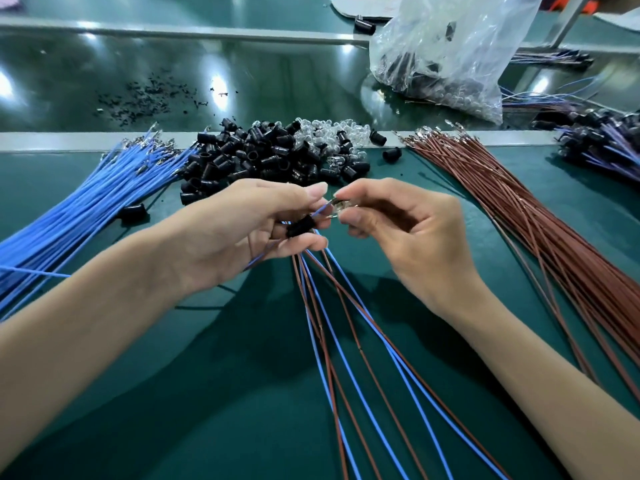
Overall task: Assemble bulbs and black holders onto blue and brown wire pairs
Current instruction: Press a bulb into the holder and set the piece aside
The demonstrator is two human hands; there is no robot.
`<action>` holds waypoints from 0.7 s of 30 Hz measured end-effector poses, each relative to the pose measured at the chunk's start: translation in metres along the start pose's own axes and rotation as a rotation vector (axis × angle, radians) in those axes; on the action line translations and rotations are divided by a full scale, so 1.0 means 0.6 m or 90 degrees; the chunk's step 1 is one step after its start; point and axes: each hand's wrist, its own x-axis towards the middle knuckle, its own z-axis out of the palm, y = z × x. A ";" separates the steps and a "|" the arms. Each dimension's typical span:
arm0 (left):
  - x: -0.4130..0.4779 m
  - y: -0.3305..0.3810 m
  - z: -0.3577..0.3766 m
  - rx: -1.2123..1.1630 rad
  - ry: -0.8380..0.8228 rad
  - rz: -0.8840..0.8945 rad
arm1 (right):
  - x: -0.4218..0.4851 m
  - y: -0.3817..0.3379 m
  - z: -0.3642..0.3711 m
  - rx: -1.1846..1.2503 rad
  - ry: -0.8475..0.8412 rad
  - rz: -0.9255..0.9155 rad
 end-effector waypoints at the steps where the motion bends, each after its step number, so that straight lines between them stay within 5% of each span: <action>1: 0.000 0.002 -0.001 -0.001 0.005 -0.005 | 0.001 0.002 -0.002 -0.038 -0.003 -0.015; 5: -0.002 0.003 -0.003 0.050 -0.012 0.008 | 0.003 0.004 -0.007 -0.146 -0.020 -0.084; 21: -0.004 -0.011 0.010 0.072 0.050 0.099 | 0.000 0.013 0.001 -0.079 0.066 -0.027</action>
